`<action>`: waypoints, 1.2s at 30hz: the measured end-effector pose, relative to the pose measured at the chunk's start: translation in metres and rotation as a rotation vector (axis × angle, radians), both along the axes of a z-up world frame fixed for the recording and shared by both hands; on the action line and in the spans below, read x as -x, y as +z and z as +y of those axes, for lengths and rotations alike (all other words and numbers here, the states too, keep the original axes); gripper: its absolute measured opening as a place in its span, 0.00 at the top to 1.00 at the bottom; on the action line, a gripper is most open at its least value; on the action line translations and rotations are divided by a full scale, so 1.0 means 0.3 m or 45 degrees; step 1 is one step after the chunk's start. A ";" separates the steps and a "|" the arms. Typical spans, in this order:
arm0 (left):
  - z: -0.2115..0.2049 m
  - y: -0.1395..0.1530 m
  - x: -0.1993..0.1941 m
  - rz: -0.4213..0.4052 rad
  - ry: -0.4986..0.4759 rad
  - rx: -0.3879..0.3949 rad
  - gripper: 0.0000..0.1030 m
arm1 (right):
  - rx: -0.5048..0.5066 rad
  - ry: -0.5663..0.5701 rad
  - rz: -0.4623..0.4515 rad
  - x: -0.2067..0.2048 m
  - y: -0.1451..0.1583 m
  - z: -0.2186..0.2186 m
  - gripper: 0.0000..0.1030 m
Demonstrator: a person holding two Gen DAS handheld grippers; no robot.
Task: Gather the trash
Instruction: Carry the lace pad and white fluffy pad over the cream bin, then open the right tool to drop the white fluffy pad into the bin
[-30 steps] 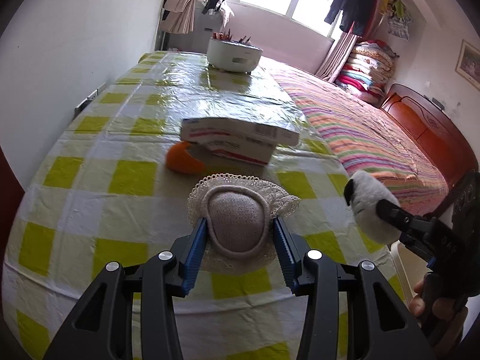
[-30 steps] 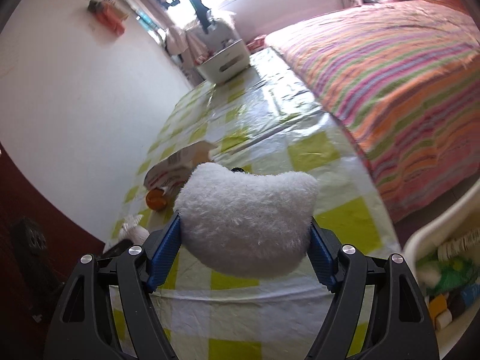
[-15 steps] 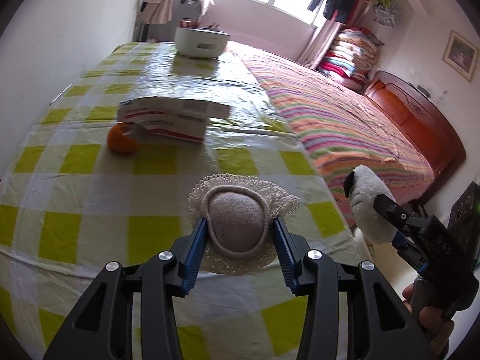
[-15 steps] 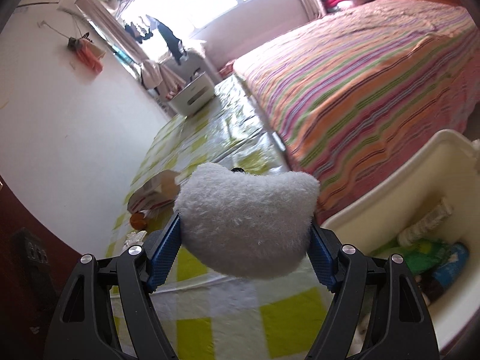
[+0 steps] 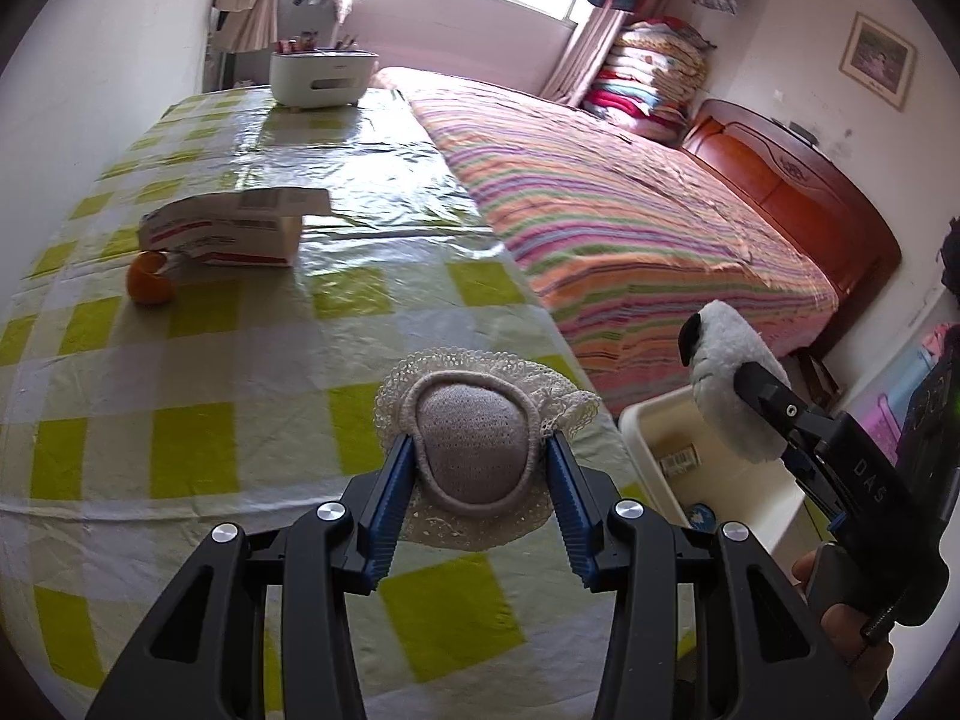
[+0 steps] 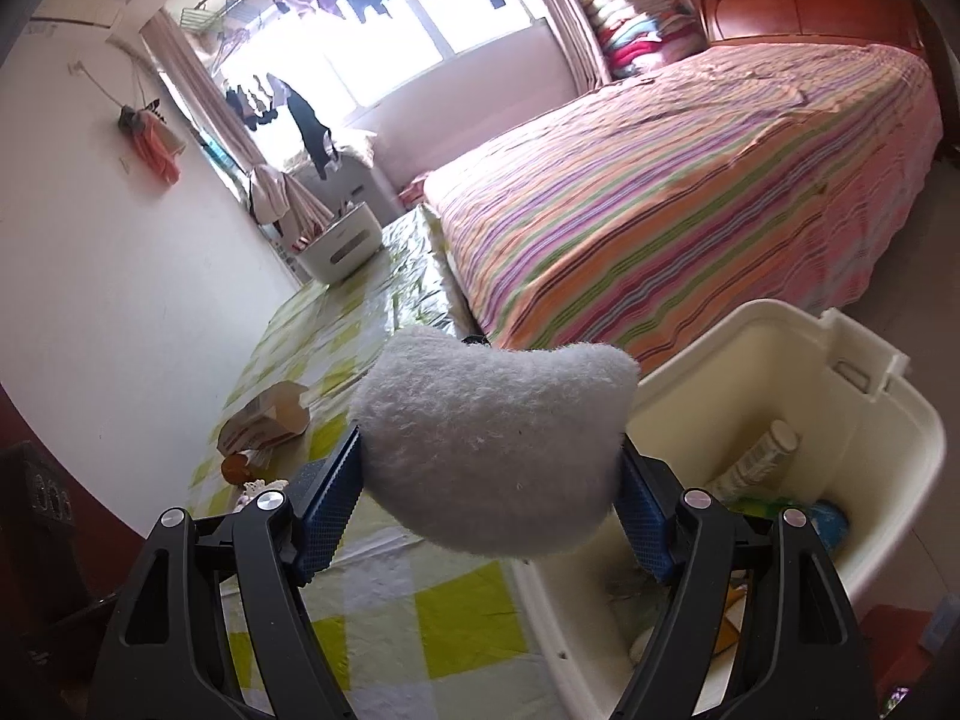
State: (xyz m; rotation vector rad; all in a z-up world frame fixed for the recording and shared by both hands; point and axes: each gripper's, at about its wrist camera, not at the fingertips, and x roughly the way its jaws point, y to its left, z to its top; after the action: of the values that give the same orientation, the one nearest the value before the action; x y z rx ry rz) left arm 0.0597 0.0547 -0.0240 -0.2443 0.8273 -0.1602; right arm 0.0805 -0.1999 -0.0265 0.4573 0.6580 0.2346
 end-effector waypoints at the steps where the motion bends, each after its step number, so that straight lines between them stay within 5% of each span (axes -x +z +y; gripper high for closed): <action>1: -0.008 0.000 -0.003 0.002 -0.007 -0.002 0.58 | -0.003 -0.007 -0.003 0.010 0.000 -0.011 0.28; 19: -0.225 -0.017 -0.015 0.044 -0.166 -0.035 0.58 | 0.085 -0.206 0.032 0.049 -0.063 -0.243 0.27; 36: -0.337 -0.032 -0.027 0.066 -0.246 -0.068 0.58 | 0.010 -0.270 0.083 0.043 -0.087 -0.312 0.20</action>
State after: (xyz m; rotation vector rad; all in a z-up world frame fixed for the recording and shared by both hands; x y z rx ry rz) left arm 0.0677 -0.0463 -0.0337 -0.1184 0.9049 -0.3133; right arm 0.0676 -0.2936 -0.0526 0.5251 0.6687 0.0162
